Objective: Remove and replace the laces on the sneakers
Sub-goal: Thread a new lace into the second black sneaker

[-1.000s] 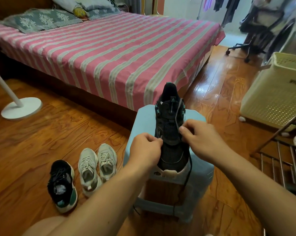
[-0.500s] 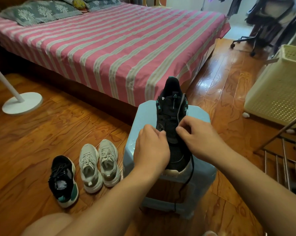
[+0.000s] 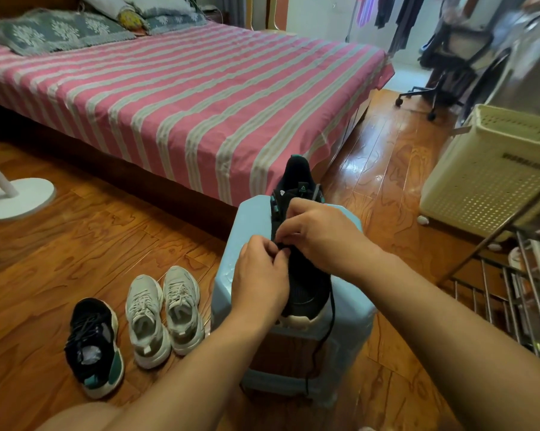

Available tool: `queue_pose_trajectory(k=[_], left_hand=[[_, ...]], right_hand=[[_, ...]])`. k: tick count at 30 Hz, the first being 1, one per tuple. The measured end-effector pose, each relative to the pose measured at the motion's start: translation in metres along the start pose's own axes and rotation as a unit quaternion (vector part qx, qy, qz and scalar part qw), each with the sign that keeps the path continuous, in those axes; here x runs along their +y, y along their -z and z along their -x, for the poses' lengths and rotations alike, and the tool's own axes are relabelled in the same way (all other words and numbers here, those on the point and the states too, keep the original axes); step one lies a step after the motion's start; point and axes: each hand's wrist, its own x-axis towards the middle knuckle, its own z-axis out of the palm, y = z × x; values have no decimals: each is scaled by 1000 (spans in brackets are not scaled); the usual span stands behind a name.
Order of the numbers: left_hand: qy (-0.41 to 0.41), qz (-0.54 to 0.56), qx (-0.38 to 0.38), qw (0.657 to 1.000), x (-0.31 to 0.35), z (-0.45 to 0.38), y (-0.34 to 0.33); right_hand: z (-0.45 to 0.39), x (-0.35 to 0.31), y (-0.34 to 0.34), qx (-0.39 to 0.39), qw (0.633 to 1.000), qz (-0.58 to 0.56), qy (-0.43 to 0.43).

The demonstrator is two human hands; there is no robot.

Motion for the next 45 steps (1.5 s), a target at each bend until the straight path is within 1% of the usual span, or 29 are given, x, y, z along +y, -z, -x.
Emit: queue_pose_trajectory(k=[2, 3, 4, 5, 6, 7, 8, 9, 10, 11, 12, 13, 14, 15, 16, 17, 18, 20, 21, 23, 25, 30, 32, 35, 38, 39, 42, 44, 45], left_hand=[[-8, -38, -14, 999, 1, 0, 4], [-11, -56, -19, 998, 1, 1, 5], [-13, -69, -23, 997, 1, 2, 7], [-12, -75, -27, 997, 0, 3, 8], [-10, -78, -29, 996, 0, 4, 9], [-9, -82, -29, 996, 0, 4, 10], [-8, -86, -30, 996, 0, 5, 10], [-7, -89, -30, 996, 1, 6, 10], [-6, -88, -30, 996, 2, 6, 11], [-4, -84, -31, 996, 3, 7, 12], [-3, -77, -34, 996, 5, 7, 12], [-1, -66, -37, 997, 6, 6, 13], [2, -52, -39, 998, 5, 7, 13], [5, -37, -41, 998, 5, 6, 13], [8, -27, -44, 999, 5, 6, 13], [9, -23, -49, 998, 5, 7, 13], [9, -25, -55, 998, 6, 8, 12], [-3, -46, -58, 997, 5, 10, 11], [-12, -65, -56, 996, 5, 12, 10], [-30, -105, -51, 993, 7, 16, 10], [-48, -121, -54, 990, 6, 18, 11], [-73, -98, -71, 990, 1, 17, 10], [-74, -89, -72, 991, 0, 17, 10], [-67, -79, -77, 992, -1, 15, 11], [-62, -79, -84, 991, 0, 14, 13], [-62, -78, -90, 991, 0, 14, 14], [-63, -79, -120, 988, 1, 11, 15], [-61, -76, -144, 985, 1, 7, 16], [-59, -71, -151, 984, 1, 6, 16]], right_hand=[[-13, -3, 16, -69, 997, 30, 0], [-19, -2, 25, -60, 998, -6, -30], [-26, 0, 38, -6, 992, -92, -92], [-33, 4, 53, 90, 955, -220, -176], [-40, 9, 73, 212, 873, -359, -253], [-43, 14, 93, 332, 760, -474, -295], [-45, 20, 109, 407, 661, -545, -316], [-45, 27, 117, 425, 614, -574, -336], [-45, 34, 115, 385, 629, -569, -365], [-41, 40, 105, 301, 683, -529, -404], [-33, 43, 85, 201, 754, -440, -444], [-22, 45, 67, 130, 815, -334, -456], [-12, 42, 53, 108, 857, -235, -446], [-2, 40, 42, 114, 877, -187, -428], [3, 31, 35, 123, 880, -194, -417], [7, 24, 27, 113, 879, -218, -409], [7, 17, 21, 78, 881, -225, -408], [6, 3, 7, 9, 909, -153, -388], [3, 0, 1, 0, 917, -112, -383], [-4, -3, -7, 14, 917, -54, -395], [-4, -6, -12, 50, 910, -39, -409], [3, -21, -24, 145, 896, -88, -411], [4, -27, -29, 160, 892, -89, -412], [2, -30, -34, 156, 897, -84, -405], [-1, -23, -29, 139, 895, -150, -397], [-1, -21, -22, 149, 886, -190, -395], [-2, -18, 12, 195, 837, -328, -391], [-9, -22, 39, 196, 808, -413, -371], [-16, -24, 53, 196, 802, -439, -356]])
